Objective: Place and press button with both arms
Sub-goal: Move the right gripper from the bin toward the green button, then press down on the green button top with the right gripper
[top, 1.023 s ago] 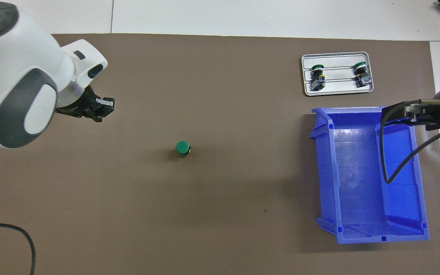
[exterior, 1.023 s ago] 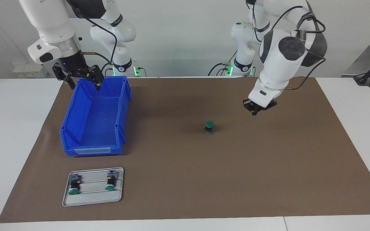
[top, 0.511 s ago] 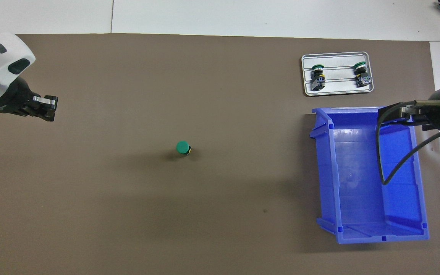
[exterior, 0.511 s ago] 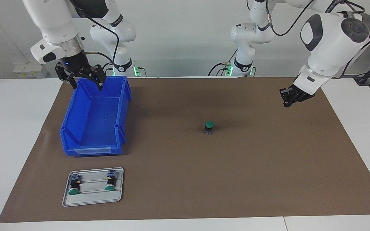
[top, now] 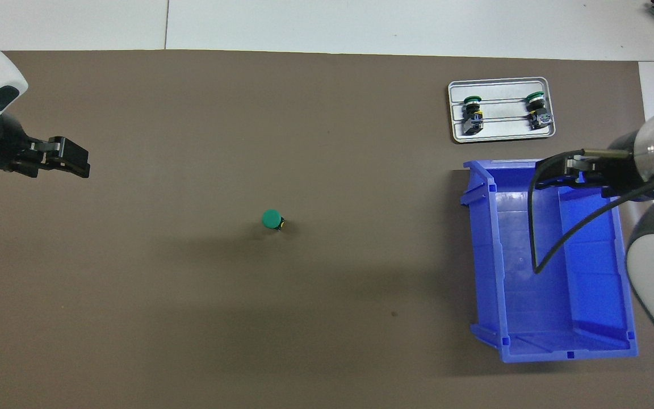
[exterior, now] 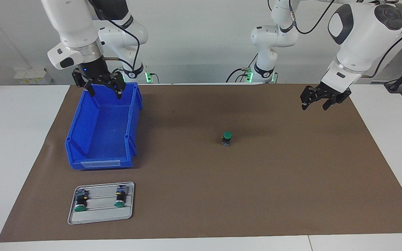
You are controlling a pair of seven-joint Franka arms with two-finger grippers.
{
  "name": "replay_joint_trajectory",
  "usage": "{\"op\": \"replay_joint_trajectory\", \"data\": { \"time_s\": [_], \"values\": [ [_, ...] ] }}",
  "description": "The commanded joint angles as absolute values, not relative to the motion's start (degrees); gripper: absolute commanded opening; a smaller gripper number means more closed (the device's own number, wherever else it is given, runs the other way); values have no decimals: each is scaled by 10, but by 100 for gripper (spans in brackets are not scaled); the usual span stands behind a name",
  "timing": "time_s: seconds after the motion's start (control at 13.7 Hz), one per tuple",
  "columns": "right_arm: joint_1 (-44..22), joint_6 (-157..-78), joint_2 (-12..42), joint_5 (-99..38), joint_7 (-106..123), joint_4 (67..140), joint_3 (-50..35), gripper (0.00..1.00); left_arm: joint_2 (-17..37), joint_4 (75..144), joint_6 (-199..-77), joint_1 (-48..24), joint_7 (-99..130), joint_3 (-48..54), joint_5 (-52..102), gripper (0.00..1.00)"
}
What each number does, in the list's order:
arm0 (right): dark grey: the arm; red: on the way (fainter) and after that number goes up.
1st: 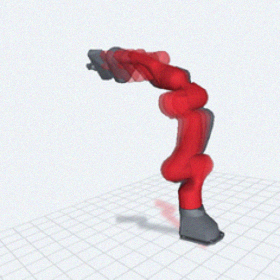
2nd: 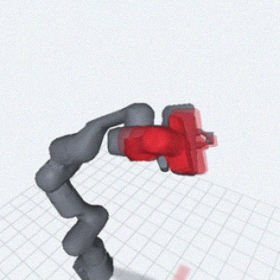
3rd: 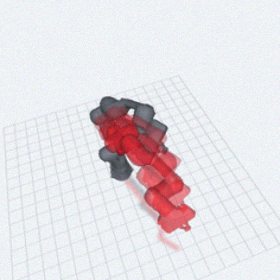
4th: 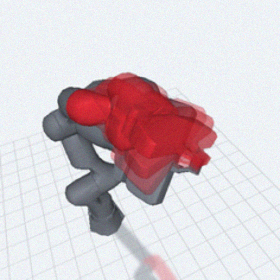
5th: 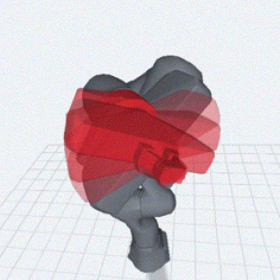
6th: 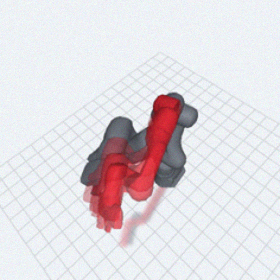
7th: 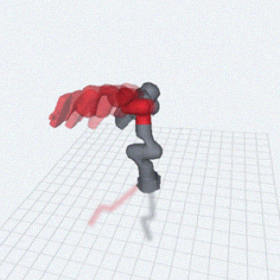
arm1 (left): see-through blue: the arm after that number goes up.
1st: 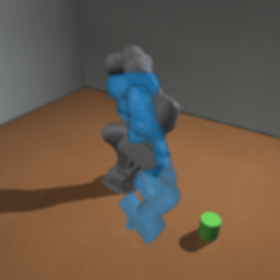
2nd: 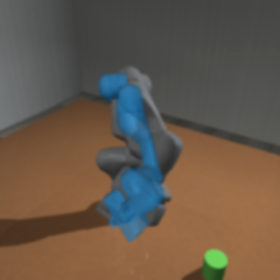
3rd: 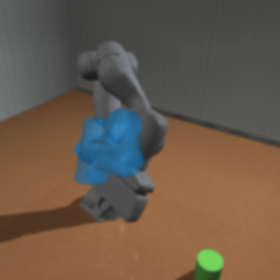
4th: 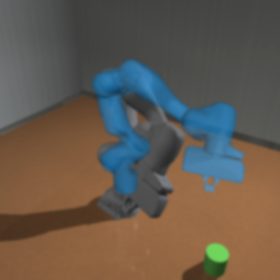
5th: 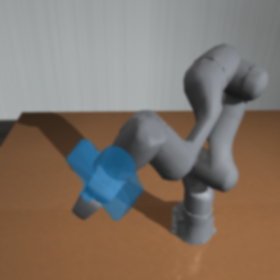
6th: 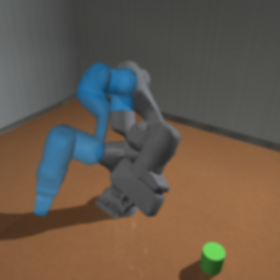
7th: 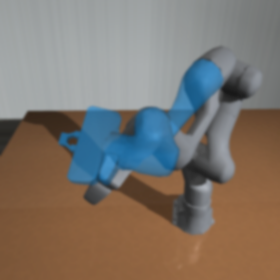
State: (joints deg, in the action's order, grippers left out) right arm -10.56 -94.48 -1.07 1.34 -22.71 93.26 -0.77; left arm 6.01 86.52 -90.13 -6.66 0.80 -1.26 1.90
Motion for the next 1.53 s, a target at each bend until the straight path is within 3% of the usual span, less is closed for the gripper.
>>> {"op": "replay_joint_trajectory", "data": {
  "time_s": [0.0,0.44,0.66,1.24,1.46],
  "values": [
    [-145,-986,-24,15,-306,970,-8,98,41,894,-921,-63,-7,-11,25,100],
    [-263,-1029,38,18,-510,948,-8,98,26,925,-926,-63,-19,-11,24,100],
    [-315,-1033,118,27,-601,881,-8,98,18,932,-930,-58,-18,-11,24,100],
    [-359,-1064,292,17,-716,717,-15,96,17,933,-930,-56,-18,-11,25,100],
    [-380,-1067,343,25,-745,691,-25,95,16,933,-930,-56,-18,-11,25,100]
  ]
}}
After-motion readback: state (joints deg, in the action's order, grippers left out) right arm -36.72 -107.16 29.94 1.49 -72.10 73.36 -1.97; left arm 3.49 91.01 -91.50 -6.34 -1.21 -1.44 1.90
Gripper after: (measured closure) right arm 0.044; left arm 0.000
